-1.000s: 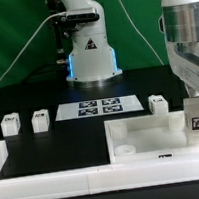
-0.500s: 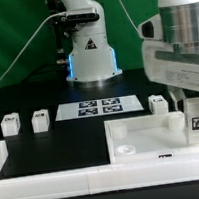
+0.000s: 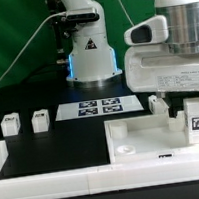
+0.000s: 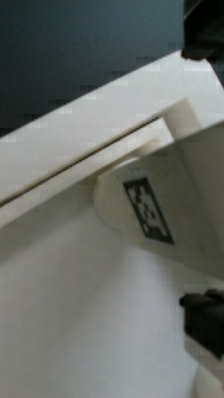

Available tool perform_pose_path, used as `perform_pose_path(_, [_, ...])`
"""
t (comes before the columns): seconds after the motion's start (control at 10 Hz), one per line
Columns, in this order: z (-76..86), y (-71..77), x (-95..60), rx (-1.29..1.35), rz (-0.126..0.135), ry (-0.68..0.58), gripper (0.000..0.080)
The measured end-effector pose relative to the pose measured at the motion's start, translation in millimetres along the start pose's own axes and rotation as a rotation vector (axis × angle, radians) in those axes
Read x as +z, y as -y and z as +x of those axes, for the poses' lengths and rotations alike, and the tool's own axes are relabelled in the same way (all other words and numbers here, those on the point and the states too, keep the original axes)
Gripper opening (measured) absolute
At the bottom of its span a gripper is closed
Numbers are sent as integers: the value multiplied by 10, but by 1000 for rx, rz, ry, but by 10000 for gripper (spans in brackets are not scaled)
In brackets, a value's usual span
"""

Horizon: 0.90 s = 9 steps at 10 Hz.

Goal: Assemble one leg

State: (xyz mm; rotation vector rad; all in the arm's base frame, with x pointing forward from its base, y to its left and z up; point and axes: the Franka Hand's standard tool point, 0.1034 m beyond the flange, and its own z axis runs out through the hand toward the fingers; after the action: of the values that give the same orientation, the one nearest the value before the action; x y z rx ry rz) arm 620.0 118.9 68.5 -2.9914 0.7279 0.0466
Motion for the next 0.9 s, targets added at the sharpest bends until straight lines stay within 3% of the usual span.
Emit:
perform_pose_path(0.1, [-1,2,0,-40,0,0,649])
perform_pose_path(0.5, [30,-39,-5,-462,-43,-15,649])
perform_pose_path(0.7, [38,-45,-6,-477,-42,-16,649])
perform_pose_path(0.9, [40,-48,-7,-477,-42,-16,386])
